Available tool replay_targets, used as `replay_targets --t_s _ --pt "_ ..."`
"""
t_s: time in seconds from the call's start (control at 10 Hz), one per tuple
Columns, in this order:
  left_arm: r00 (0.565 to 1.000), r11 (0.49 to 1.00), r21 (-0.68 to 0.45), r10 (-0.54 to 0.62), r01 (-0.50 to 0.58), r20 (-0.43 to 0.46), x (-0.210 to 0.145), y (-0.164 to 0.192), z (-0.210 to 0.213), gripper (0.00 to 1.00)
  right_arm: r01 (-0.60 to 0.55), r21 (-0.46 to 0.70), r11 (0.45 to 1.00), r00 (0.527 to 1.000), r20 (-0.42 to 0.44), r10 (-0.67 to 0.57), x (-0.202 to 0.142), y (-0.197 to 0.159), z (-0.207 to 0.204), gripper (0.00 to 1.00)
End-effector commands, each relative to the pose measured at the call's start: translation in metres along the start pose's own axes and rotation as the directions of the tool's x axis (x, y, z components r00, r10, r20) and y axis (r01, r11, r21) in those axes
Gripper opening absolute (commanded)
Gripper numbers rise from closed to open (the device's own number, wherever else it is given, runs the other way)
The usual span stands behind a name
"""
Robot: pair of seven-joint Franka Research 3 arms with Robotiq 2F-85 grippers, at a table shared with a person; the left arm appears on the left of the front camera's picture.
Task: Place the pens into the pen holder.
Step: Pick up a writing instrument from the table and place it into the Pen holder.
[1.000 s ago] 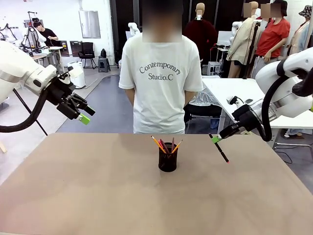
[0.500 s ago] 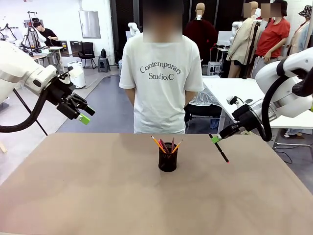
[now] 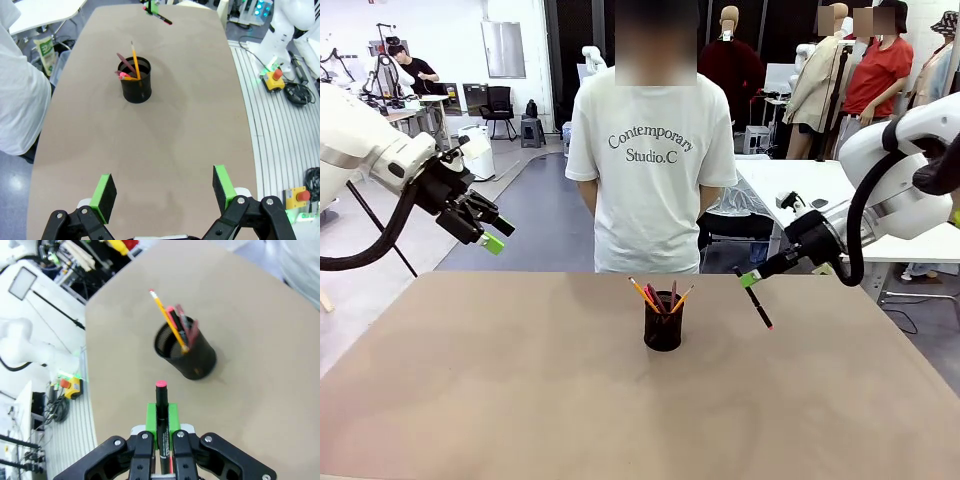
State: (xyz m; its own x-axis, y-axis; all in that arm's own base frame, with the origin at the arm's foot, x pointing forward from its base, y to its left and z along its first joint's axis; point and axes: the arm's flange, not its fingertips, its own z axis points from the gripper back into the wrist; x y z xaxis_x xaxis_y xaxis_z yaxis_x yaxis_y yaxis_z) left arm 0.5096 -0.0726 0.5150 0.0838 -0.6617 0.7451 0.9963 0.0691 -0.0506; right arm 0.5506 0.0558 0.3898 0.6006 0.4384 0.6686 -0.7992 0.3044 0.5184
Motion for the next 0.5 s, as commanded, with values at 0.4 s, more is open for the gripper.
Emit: replay_targets --t_s 0.4 --pt "1.000 1.000 0.003 0.011 -0.011 0.000 0.001 -0.001 0.002 1.00 -0.329 0.105 0.938 0.922 0.249 0.295 0.031 0.019 -0.020 0.00"
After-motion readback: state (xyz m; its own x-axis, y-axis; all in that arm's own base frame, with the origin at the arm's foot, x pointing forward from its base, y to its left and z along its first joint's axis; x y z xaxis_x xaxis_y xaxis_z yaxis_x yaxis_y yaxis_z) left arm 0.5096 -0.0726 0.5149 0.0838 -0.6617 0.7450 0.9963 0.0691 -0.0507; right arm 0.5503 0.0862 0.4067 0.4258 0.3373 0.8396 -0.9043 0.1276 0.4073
